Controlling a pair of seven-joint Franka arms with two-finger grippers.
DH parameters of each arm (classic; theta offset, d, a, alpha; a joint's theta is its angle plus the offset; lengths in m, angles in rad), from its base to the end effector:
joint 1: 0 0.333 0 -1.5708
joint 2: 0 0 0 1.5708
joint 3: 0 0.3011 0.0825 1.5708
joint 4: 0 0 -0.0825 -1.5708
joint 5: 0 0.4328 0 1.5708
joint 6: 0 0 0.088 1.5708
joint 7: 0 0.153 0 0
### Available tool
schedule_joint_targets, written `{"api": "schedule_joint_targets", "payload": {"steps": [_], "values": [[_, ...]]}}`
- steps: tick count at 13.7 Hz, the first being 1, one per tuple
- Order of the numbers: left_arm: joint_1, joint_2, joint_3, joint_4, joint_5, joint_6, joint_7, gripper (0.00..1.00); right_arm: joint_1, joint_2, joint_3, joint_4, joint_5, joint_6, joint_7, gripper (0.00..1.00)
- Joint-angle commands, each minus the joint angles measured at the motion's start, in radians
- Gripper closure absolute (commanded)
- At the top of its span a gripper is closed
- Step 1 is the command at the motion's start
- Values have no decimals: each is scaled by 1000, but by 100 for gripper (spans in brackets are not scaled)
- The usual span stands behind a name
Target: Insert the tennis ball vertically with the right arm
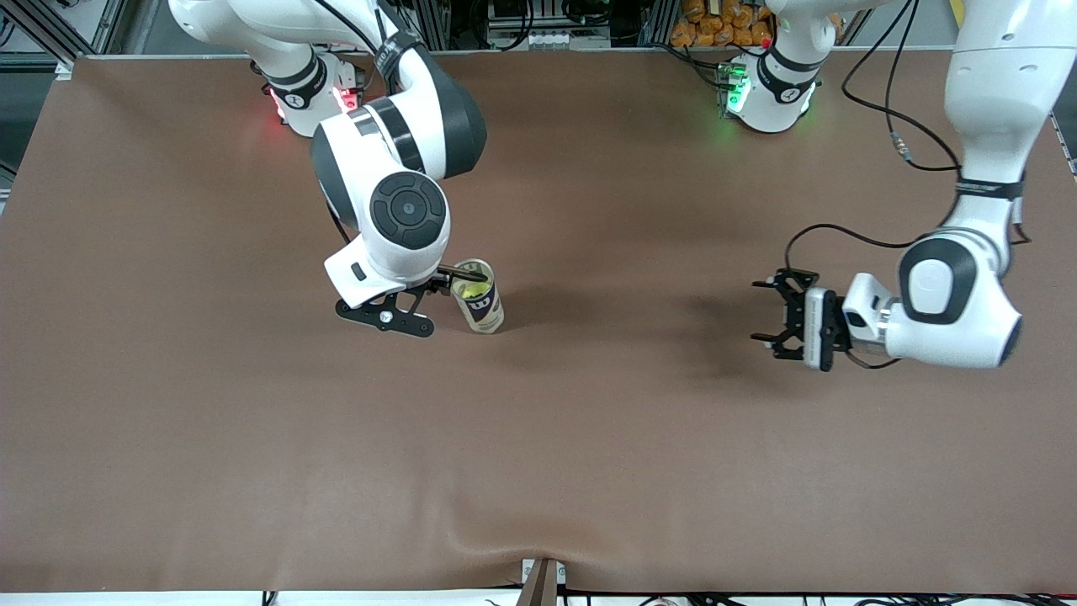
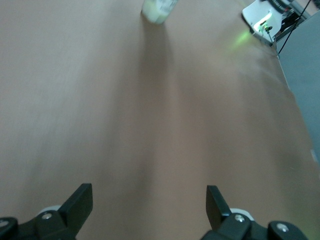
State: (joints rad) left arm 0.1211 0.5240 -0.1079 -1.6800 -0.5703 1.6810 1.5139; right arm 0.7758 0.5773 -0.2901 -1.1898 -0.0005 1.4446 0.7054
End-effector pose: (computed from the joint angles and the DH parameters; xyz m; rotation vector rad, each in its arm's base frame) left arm 0.6353 -0.0661 0.2104 1.8942 -1.4106 0.0536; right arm 0.6074 0.3644 0.3770 2.8167 -0.2808 -0.2232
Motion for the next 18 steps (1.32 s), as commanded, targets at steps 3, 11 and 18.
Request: {"api": "schedule_joint_targets", "payload": {"steps": [3,11,18], "values": [[0,-33,30,152,141,-168,-312,0,-205,-307,66,-137,24,-44,-110,0],[-157,-241,166,148,290,-263,-906,0,-216,-312,63,-133,24,-53,-121,0],[-236,-500,156,70,440,-346,-1391,0,-435,-419,35,-123,28,-205,-553,0]]}}
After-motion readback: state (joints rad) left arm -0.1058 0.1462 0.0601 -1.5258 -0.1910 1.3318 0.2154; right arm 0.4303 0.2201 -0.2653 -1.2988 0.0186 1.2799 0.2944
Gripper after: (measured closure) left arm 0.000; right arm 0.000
